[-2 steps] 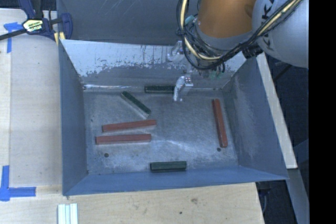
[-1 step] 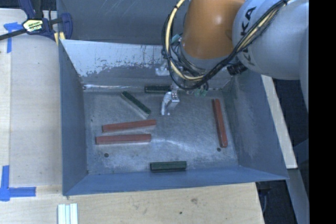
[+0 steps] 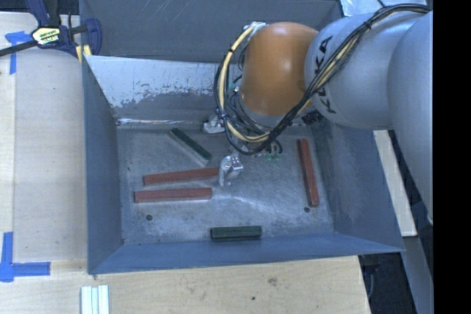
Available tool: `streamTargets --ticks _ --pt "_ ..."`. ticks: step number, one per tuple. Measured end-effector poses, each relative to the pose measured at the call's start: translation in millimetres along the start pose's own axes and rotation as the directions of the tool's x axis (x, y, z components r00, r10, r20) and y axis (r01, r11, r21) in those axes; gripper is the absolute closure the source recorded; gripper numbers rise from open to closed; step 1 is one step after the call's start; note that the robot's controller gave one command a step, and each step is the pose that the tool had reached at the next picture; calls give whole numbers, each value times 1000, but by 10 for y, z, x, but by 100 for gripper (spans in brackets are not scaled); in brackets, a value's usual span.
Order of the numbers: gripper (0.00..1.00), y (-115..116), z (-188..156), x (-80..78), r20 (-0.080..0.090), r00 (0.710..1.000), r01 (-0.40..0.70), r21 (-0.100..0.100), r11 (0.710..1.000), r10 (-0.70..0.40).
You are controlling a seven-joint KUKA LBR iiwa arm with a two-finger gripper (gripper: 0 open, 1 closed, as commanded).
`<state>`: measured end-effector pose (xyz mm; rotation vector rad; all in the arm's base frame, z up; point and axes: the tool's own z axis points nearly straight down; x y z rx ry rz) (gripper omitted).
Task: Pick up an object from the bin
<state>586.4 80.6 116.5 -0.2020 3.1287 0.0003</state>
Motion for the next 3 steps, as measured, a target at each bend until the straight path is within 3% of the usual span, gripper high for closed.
streamTargets --ticks 1,2,3 --pt "100 486 374 -83 21 1000 -23 -2 1000 23" --pt "100 486 374 -83 21 1000 -23 -2 1000 23" --pt "100 306 -1186 -178 1 1000 -9 0 1000 9"
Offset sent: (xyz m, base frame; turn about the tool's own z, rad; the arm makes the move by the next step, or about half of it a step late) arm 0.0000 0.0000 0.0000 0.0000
